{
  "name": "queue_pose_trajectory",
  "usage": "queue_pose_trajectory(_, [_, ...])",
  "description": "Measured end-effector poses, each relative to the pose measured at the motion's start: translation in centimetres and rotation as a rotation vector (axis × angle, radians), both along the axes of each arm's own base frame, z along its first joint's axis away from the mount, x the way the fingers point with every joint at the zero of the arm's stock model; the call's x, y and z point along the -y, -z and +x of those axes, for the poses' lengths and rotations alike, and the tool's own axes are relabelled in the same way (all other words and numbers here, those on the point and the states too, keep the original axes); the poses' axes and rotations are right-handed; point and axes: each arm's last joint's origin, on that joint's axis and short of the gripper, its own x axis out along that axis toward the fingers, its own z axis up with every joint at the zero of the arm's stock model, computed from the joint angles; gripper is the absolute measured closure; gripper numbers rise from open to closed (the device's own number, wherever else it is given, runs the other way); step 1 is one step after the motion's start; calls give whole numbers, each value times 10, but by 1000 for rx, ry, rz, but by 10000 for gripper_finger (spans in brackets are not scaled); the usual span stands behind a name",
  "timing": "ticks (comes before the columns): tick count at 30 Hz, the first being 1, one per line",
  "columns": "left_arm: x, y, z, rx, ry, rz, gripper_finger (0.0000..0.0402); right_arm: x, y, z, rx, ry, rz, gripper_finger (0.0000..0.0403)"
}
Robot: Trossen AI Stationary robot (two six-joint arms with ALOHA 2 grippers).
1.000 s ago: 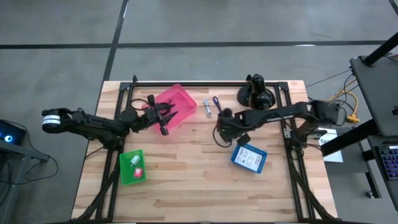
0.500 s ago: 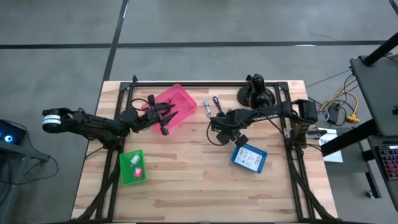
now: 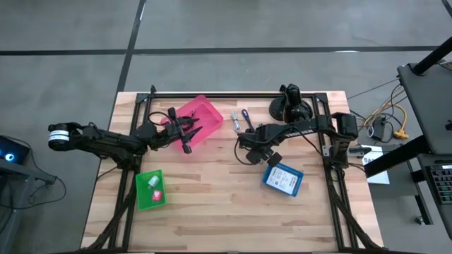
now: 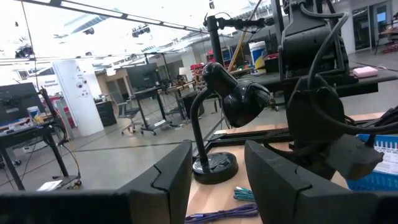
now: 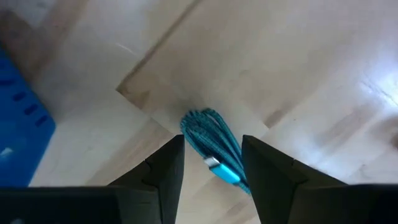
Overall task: Pick and place items into bin
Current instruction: Put the blue charger cable into the red bin
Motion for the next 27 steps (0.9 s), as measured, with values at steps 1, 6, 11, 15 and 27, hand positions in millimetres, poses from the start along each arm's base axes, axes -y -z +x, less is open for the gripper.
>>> queue_pose_trajectory(1, [0, 0, 0, 0, 0, 0, 269, 0, 0, 0, 0, -18, 13, 255])
queue_pose_trajectory(6, [0, 0, 0, 0, 0, 0, 269, 4, 1, 1, 11, -34, 64, 255])
queue_pose_trajectory(11, [0, 0, 0, 0, 1, 0, 269, 11, 12, 3, -7, -20, 79, 259])
queue_pose_trajectory(15, [0, 0, 0, 0, 1, 0, 269, 13, 21, 4, -44, -14, 83, 265])
queue_pose_trajectory(27, [0, 0, 0, 0, 1, 0, 269, 14, 15, 2, -29, 1, 52, 311])
